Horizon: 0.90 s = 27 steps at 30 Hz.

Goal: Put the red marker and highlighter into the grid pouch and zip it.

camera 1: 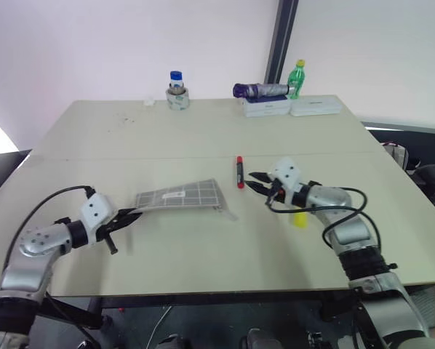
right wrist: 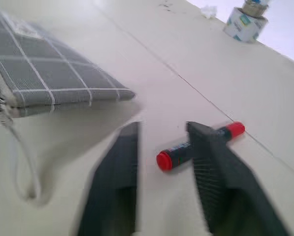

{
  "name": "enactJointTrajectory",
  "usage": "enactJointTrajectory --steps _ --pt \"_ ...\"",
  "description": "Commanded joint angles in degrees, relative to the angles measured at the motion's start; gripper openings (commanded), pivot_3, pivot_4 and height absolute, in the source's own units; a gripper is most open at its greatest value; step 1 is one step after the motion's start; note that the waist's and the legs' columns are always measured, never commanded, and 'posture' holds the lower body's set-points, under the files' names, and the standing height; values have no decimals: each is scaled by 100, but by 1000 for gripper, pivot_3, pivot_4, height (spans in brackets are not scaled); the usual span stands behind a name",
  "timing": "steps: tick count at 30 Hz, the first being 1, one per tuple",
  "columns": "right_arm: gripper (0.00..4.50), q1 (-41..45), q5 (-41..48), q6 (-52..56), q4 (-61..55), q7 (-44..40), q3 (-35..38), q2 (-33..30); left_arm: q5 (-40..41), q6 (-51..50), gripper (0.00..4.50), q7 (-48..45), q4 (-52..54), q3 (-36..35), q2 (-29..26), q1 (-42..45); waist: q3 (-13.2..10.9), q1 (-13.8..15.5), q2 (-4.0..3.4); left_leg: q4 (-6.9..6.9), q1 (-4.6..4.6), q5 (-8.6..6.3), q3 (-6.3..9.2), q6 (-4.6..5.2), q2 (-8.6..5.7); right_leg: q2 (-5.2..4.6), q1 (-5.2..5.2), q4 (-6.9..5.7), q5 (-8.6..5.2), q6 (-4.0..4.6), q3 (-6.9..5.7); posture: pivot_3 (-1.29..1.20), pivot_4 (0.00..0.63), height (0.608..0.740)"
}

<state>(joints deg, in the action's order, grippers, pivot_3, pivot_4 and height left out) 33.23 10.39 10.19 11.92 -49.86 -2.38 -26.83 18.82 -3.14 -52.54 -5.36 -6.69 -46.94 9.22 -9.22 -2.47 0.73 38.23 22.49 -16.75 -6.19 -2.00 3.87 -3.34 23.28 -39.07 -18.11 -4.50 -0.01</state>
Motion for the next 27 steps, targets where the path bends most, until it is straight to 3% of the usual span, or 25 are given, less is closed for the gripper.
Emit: enactJointTrajectory --steps 1,3,7,14,22,26,27 --pt "3490 -261 467 662 -882 -130 4 17 256 -733 0 301 789 -277 -22 45 -1 3 3 0 0 -7 1 12 0 0 0 0 0 0 0 0 150 740" --pt "4467 -546 545 1061 -1269 -109 -176 74 189 -1205 0 469 1035 -212 -51 98 -1 5 3 1 0 -7 4 12 -2 1 -2 0 0 0 0 0 150 740" --pt "4467 -808 491 1439 -1589 -31 -480 146 308 -1726 0 552 1382 -153 48 163 -2 2 4 1 -1 -7 4 13 -7 2 -3 0 0 0 1 0 150 740" --pt "4467 -615 147 1794 -1239 1391 -545 1148 256 -1739 0 577 1345 -199 237 274 -4 3 8 1 -1 11 7 -20 -7 12 -1 -1 -1 2 2 0 150 740" --pt "4467 -449 202 1905 -1062 2113 -436 1935 265 -1675 0 584 1432 -212 331 264 -5 6 10 0 3 12 7 -23 -7 10 2 1 -1 2 3 0 150 740" --pt "2677 -407 303 1959 -1084 2180 -355 2060 174 -1631 0 626 1430 -206 365 250 -6 2 11 0 3 12 7 -22 -7 10 2 1 -1 2 3 0 150 740" --pt "2049 -408 331 1958 -1096 2139 -352 2046 162 -1626 0 628 1413 -208 374 252 -6 1 11 0 3 12 7 -21 -7 10 2 1 -1 2 3 0 150 740"
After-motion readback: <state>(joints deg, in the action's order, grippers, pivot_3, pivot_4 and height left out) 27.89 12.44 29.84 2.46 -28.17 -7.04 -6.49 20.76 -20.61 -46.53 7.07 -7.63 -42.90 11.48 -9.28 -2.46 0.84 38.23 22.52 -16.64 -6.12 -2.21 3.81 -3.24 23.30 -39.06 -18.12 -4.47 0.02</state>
